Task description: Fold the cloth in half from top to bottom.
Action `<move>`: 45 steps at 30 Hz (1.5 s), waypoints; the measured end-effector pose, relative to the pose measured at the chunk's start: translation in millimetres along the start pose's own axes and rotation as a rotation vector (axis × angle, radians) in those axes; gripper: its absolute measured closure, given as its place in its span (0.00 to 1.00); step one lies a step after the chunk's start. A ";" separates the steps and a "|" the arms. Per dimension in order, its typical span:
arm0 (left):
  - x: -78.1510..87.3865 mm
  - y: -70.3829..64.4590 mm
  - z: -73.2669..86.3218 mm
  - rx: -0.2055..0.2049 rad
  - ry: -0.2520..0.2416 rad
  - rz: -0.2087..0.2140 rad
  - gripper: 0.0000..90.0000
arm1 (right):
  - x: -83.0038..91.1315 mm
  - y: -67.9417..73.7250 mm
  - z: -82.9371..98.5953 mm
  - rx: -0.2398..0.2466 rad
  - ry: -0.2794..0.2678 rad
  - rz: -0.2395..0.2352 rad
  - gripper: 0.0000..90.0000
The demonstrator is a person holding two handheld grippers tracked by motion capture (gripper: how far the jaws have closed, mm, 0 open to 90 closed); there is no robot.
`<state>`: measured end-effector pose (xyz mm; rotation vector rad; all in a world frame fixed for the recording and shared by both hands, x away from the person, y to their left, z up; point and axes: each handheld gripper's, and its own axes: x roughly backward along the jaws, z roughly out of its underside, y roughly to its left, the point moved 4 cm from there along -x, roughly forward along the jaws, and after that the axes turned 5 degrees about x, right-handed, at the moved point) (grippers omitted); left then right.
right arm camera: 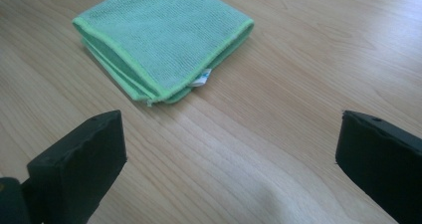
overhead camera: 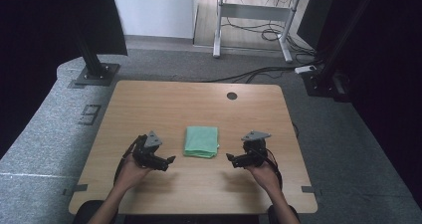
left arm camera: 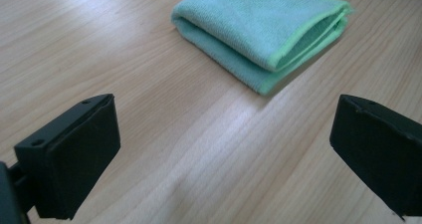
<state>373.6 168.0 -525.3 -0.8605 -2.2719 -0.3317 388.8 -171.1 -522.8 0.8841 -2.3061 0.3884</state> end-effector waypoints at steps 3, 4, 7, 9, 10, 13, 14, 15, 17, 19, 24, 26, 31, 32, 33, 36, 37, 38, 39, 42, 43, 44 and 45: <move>5.0 1.2 6.7 0.006 -0.001 -0.004 0.00 | 4.1 -0.6 5.8 -0.003 -0.003 0.011 0.00; 6.2 1.7 9.3 0.010 -0.002 -0.007 0.00 | 5.7 -1.2 9.0 -0.006 -0.001 0.015 0.00; 8.8 3.6 18.0 0.023 0.004 -0.009 0.00 | 7.7 -3.4 16.5 -0.017 -0.001 0.020 0.00; 9.0 4.6 24.2 0.034 0.006 -0.011 0.00 | 8.7 -5.4 22.3 -0.028 0.003 0.026 0.00; 8.9 5.0 26.7 0.038 0.008 -0.011 0.00 | 8.9 -6.6 25.9 -0.033 0.007 0.030 0.00; 8.2 7.0 36.1 0.061 0.006 -0.010 0.00 | 9.3 -9.7 33.6 -0.043 0.016 0.043 0.00; 7.4 7.5 39.6 0.069 0.006 -0.008 0.00 | 9.3 -10.6 36.5 -0.047 0.018 0.046 0.00; 6.6 8.1 42.0 0.073 0.009 -0.008 0.00 | 9.0 -11.7 40.2 -0.054 0.021 0.051 0.00; 4.8 8.7 45.5 0.076 0.014 -0.011 0.00 | 8.0 -13.1 45.6 -0.062 0.026 0.055 0.00; 2.0 9.3 49.1 0.080 0.022 -0.011 0.00 | 6.2 -14.2 52.0 -0.070 0.036 0.057 0.00; -3.4 9.9 55.4 0.087 0.040 -0.016 0.00 | 0.4 -16.5 64.8 -0.076 0.064 0.068 0.00; -5.2 10.0 57.5 0.090 0.047 -0.016 0.00 | -1.9 -16.6 68.3 -0.080 0.072 0.068 0.00; -10.3 10.0 60.7 0.094 0.081 -0.012 0.00 | -7.4 -15.4 74.9 -0.068 0.095 0.076 0.00; -10.6 10.2 60.8 0.092 0.088 -0.012 0.00 | -7.4 -15.4 74.8 -0.069 0.094 0.078 0.00; -12.0 10.1 60.8 0.094 0.099 -0.010 0.00 | -7.6 -15.3 75.0 -0.068 0.091 0.079 0.00; -13.2 10.0 60.8 0.095 0.111 -0.007 0.00 | -8.3 -15.0 75.7 -0.068 0.073 0.085 0.00; -13.2 9.9 60.9 0.095 0.111 -0.007 0.00 | -8.4 -14.9 75.7 -0.068 0.073 0.085 0.00; -13.2 10.0 60.9 0.094 0.111 -0.007 0.00 | -8.4 -14.9 75.7 -0.068 0.073 0.085 0.00; -13.2 10.0 60.9 0.097 0.111 -0.009 0.00 | -8.4 -14.9 75.7 -0.068 0.073 0.085 0.00; -13.3 10.0 60.9 0.100 0.111 -0.010 0.00 | -8.4 -14.9 75.8 -0.068 0.072 0.085 0.00; -13.2 10.0 60.9 0.100 0.111 -0.011 0.00 | -8.4 -15.0 75.8 -0.068 0.072 0.085 0.00; -13.2 10.0 60.9 0.101 0.111 -0.013 0.00 | -8.4 -15.0 75.8 -0.068 0.072 0.085 0.00; -13.1 10.2 60.9 0.102 0.113 -0.015 0.00 | -8.4 -15.0 75.8 -0.068 0.072 0.085 0.00</move>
